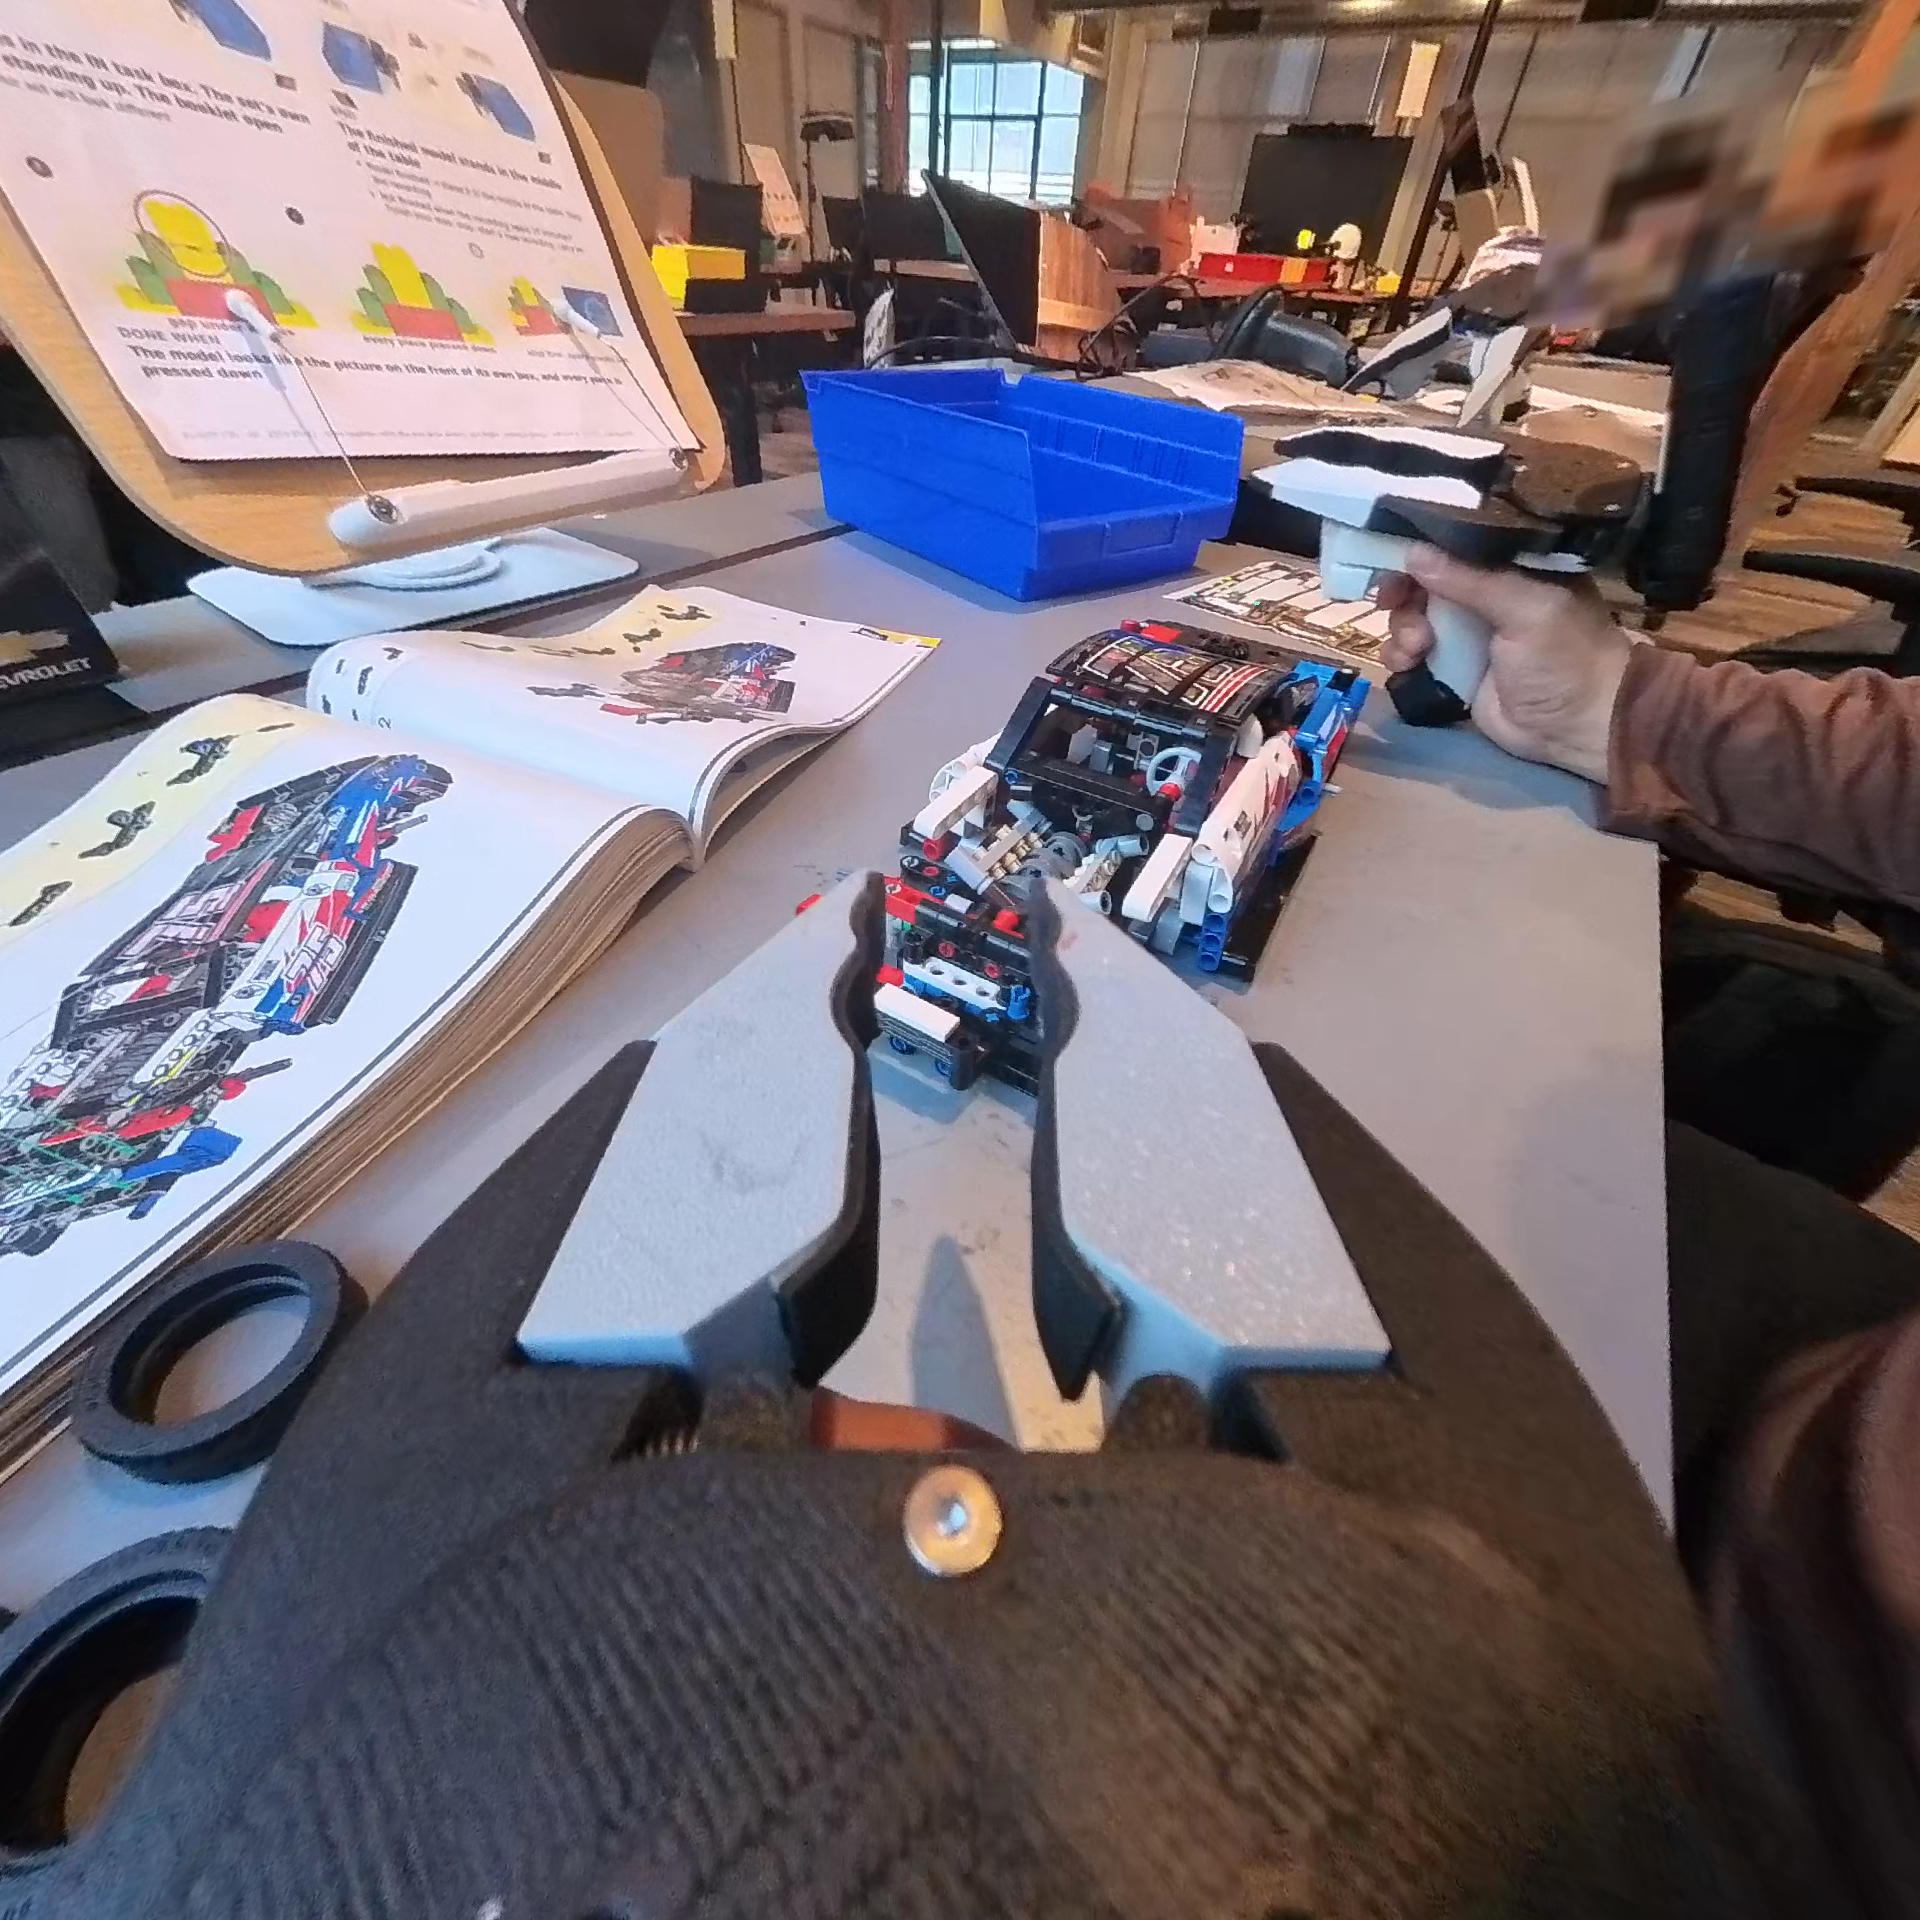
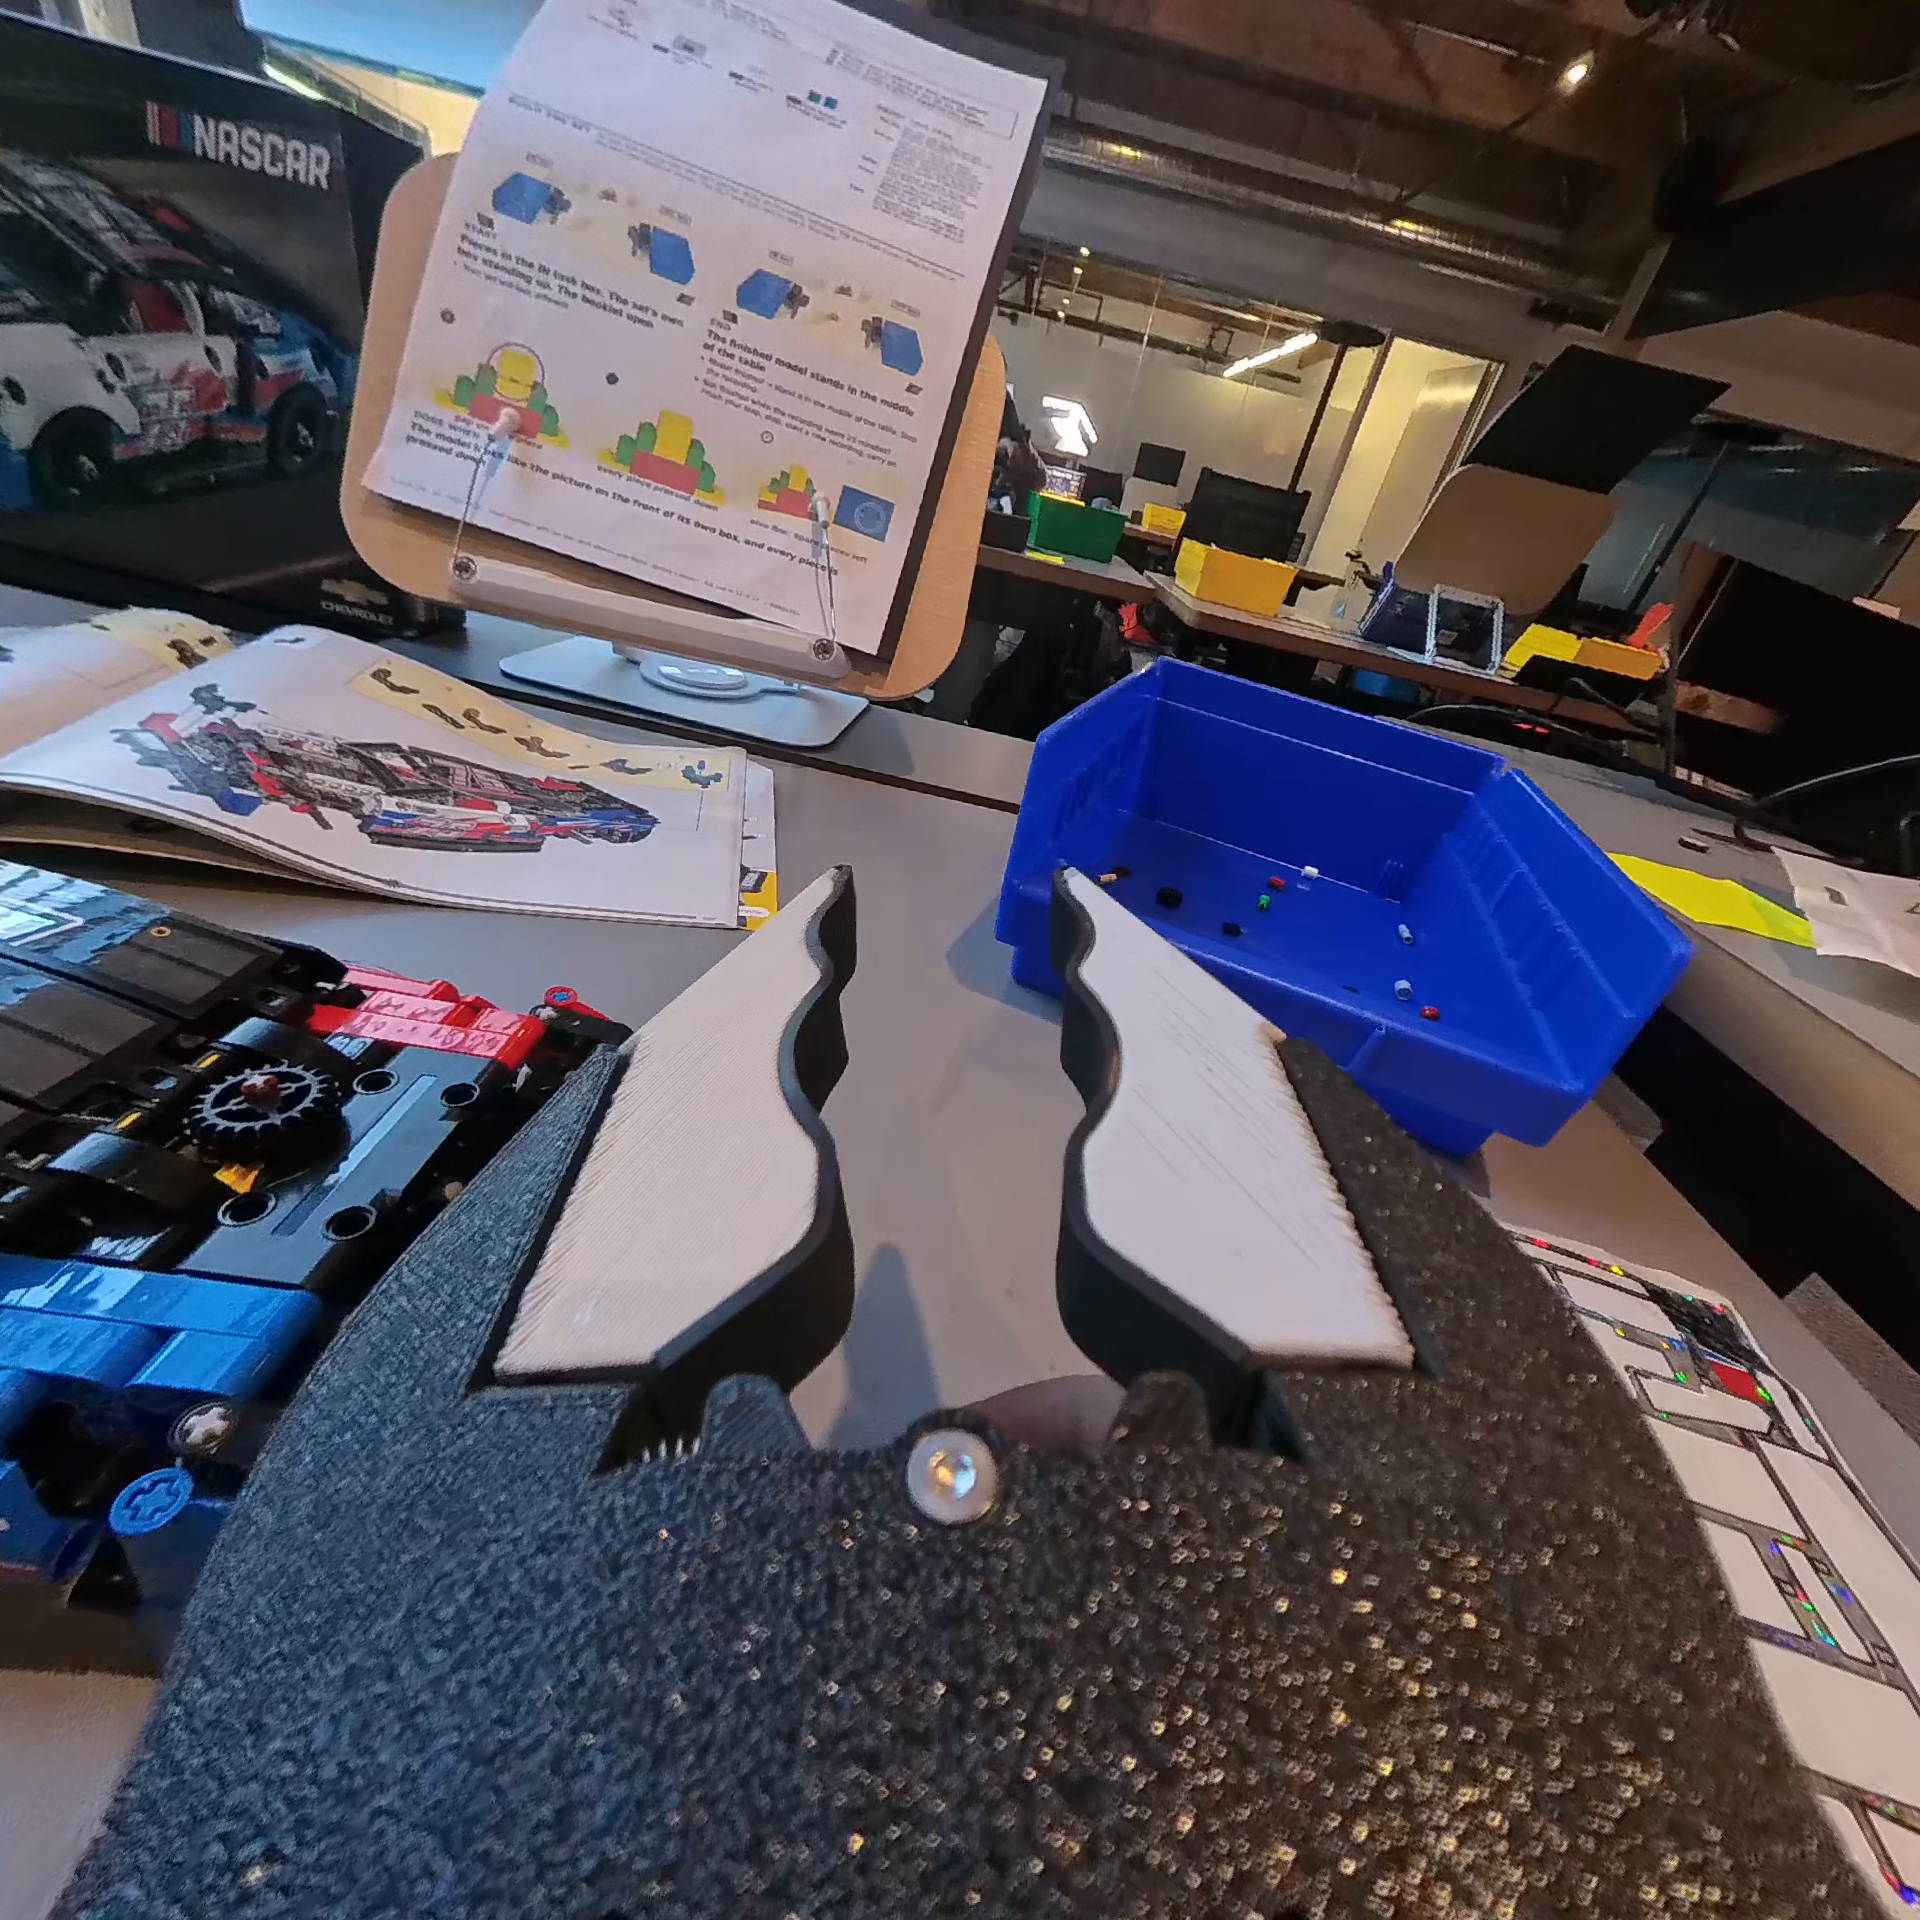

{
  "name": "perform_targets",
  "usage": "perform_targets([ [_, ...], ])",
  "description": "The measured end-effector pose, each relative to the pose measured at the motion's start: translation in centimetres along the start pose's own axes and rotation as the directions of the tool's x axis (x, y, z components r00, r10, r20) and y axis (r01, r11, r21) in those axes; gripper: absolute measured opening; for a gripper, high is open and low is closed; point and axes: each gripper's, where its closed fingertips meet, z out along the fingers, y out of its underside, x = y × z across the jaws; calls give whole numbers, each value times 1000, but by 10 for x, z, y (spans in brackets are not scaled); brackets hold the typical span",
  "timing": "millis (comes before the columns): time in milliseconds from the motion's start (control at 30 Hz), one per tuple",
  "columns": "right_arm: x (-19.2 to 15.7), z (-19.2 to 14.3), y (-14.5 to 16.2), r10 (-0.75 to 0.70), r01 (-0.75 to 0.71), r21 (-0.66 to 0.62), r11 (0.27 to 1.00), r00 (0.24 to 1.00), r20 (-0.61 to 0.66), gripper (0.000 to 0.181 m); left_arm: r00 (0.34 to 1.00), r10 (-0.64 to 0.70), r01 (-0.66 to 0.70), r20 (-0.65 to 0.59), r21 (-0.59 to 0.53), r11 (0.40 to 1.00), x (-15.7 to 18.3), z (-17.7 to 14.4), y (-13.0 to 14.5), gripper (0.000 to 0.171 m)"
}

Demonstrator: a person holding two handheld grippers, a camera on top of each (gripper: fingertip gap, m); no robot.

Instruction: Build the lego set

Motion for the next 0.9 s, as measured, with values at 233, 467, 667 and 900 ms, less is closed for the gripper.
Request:
perform_targets([
  [233,-1,2,0,-3,3,3,1000,1000,1,35,998,39,-38,-57,21,999,14,-3,-2,26],
  [467,-44,-14,-1,171,-132,-127,983,912,372,25,997,-39,39,-62,-1,999,7,-1,0,27],
  [667,-39,-37,4,308,-171,-302,938,810,498,29,996,-72,69,-49,-73,995,3,6,9,26],
  [900,-56,-42,24,360,-187,-348,919,760,542,28,998,-58,53,-37,-125,991,3,12,16,26],
])
